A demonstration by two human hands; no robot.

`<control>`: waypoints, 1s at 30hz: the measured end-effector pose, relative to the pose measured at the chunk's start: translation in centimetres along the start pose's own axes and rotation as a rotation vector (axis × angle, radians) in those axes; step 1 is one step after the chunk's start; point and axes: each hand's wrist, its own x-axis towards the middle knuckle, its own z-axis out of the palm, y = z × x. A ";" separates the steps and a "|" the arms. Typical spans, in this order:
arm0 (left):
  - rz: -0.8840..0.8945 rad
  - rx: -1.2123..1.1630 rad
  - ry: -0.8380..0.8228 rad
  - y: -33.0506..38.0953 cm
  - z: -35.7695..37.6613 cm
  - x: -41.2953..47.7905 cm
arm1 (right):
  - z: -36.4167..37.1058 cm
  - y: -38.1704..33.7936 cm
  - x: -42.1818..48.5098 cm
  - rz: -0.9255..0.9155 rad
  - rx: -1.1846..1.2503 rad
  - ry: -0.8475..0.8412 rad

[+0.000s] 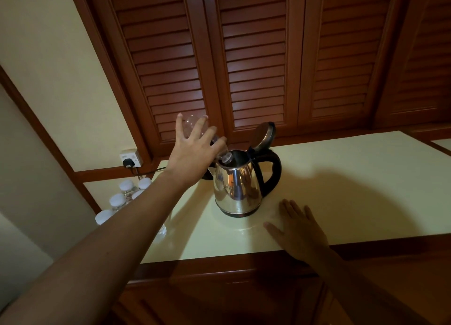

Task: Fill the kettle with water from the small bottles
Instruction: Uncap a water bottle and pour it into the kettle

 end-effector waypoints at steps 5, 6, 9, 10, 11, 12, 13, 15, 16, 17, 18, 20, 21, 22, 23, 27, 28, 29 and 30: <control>-0.039 -0.039 0.023 0.2 0.1 -0.7 | 0.1 0.0 0.1 0.003 0.017 0.019; -0.045 -0.037 0.018 0.3 0.2 -0.9 | 0.2 0.1 0.1 0.005 0.025 0.031; -0.155 -0.085 -0.005 0.1 0.5 -1.4 | -0.6 -0.2 0.0 0.022 0.062 0.083; -0.211 -0.125 0.001 0.2 0.6 -1.7 | -1.0 -0.4 0.1 0.036 0.075 0.086; -0.265 -0.176 0.006 0.4 0.7 -2.1 | -1.6 -0.7 0.3 0.049 0.076 0.080; -0.318 -0.237 0.009 0.7 0.9 -2.6 | -2.0 -0.9 0.7 0.056 0.060 0.080; -0.371 -0.307 0.008 1.2 1.0 -3.1 | -2.4 -1.1 1.0 0.058 0.036 0.080; -0.463 -0.459 -0.019 2.3 1.2 -4.5 | -2.8 -1.3 1.6 0.061 -0.002 0.061; -0.493 -0.542 -0.032 3.0 1.4 -5.3 | -2.9 -1.2 1.8 0.067 0.000 0.062; -0.510 -0.634 -0.038 3.6 1.4 -6.1 | -3.0 -1.2 1.8 0.069 0.013 0.073; -0.509 -0.729 -0.038 4.2 1.4 -6.9 | -3.1 -1.2 1.8 0.051 0.025 0.101; -0.465 -0.902 -0.052 5.6 1.4 -8.5 | -3.6 -1.5 1.5 -0.042 0.121 0.167; -0.427 -0.963 -0.067 6.3 1.4 -9.3 | -4.0 -1.9 1.2 -0.102 0.243 0.175; -0.388 -0.999 -0.083 7.0 1.4 -9.9 | -4.5 -2.3 0.8 -0.157 0.381 0.174; -0.356 -1.015 -0.100 7.6 1.5 -10.5 | -5.0 -2.8 0.5 -0.190 0.494 0.178; -0.292 -1.004 -0.164 9.3 1.6 -11.9 | -6.2 -3.3 -0.7 -0.196 0.660 0.153; -0.294 -1.002 -0.175 9.5 1.6 -12.0 | -6.4 -3.1 -1.0 -0.204 0.659 0.139; -0.293 -1.001 -0.183 9.7 1.6 -12.2 | -6.5 -2.9 -1.3 -0.213 0.651 0.132; -0.289 -1.002 -0.191 9.9 1.6 -12.3 | -6.6 -2.7 -1.5 -0.220 0.642 0.129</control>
